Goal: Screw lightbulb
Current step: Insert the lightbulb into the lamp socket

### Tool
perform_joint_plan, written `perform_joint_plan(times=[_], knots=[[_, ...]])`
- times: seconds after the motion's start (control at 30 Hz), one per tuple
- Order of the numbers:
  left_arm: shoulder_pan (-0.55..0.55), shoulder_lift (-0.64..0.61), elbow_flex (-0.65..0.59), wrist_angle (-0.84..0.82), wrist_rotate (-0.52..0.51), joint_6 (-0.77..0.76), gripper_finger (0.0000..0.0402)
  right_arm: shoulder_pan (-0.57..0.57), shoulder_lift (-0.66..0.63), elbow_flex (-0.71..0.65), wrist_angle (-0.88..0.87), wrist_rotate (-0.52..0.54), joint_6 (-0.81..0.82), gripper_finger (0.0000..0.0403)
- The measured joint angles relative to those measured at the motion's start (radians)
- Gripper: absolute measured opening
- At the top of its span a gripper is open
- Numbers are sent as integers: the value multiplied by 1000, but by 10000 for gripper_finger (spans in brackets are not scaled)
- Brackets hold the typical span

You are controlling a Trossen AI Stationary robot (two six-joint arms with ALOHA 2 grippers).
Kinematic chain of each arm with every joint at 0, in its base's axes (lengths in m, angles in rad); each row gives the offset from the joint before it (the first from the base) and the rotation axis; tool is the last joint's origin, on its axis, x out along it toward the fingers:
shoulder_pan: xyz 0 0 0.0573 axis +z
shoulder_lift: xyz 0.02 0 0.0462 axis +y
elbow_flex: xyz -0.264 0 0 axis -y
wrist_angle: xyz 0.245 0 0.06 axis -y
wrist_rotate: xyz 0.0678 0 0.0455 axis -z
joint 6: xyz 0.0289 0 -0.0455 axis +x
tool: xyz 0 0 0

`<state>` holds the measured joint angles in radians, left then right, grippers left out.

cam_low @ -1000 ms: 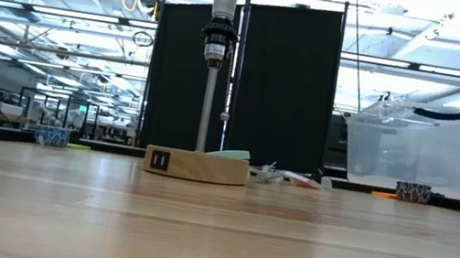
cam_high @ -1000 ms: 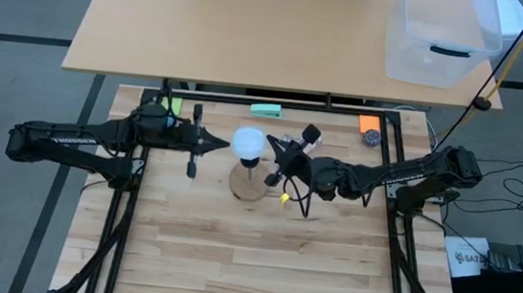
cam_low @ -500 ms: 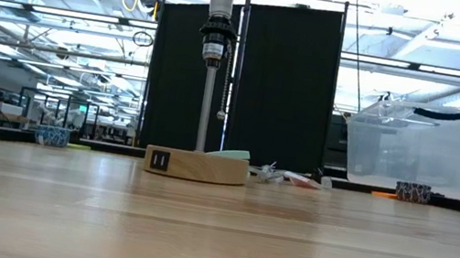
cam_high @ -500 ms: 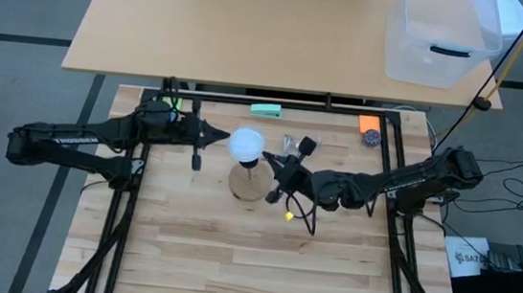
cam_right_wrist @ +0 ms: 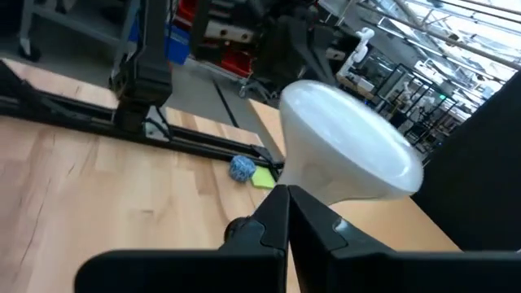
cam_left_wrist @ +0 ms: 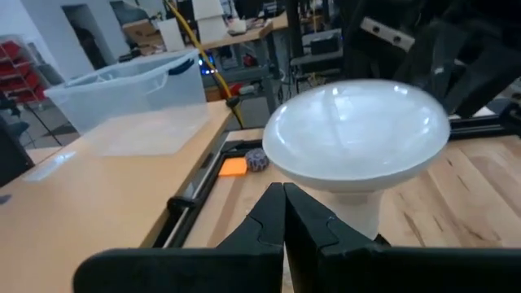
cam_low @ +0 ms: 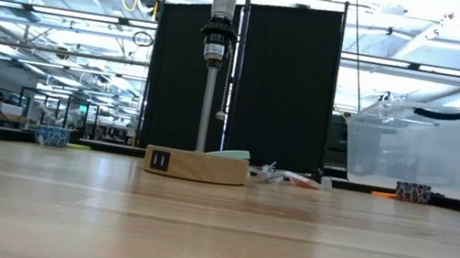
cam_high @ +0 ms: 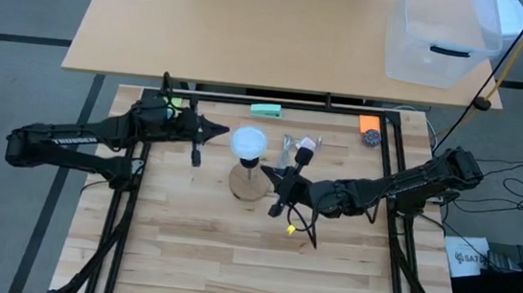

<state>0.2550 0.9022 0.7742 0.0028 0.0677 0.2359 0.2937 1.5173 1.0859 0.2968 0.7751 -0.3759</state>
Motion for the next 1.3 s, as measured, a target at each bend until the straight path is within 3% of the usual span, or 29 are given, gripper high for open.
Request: perform_joint_plan(times=[0.13, 0.3, 0.4, 0.63, 0.83, 1.3], knots=[[-3, -29, 0, -3, 1, 0, 0, 4, 0, 0, -25, 17, 8, 0], [-3, -66, 0, 0, 98, -23, 0, -7, 0, 0, -77, 165, 25, 0], [-15, -64, 0, -2, 129, -47, 0, -31, 0, 0, -74, 199, 25, 0], [-82, -14, 0, -2, 130, -45, 0, -99, 0, 0, -38, 193, 18, 0], [-94, 20, 0, 4, 68, -43, 0, -136, 0, 0, 43, 143, -44, 0], [-57, 20, 0, 0, 13, -42, 0, -97, 0, 0, 47, 63, -72, 0]])
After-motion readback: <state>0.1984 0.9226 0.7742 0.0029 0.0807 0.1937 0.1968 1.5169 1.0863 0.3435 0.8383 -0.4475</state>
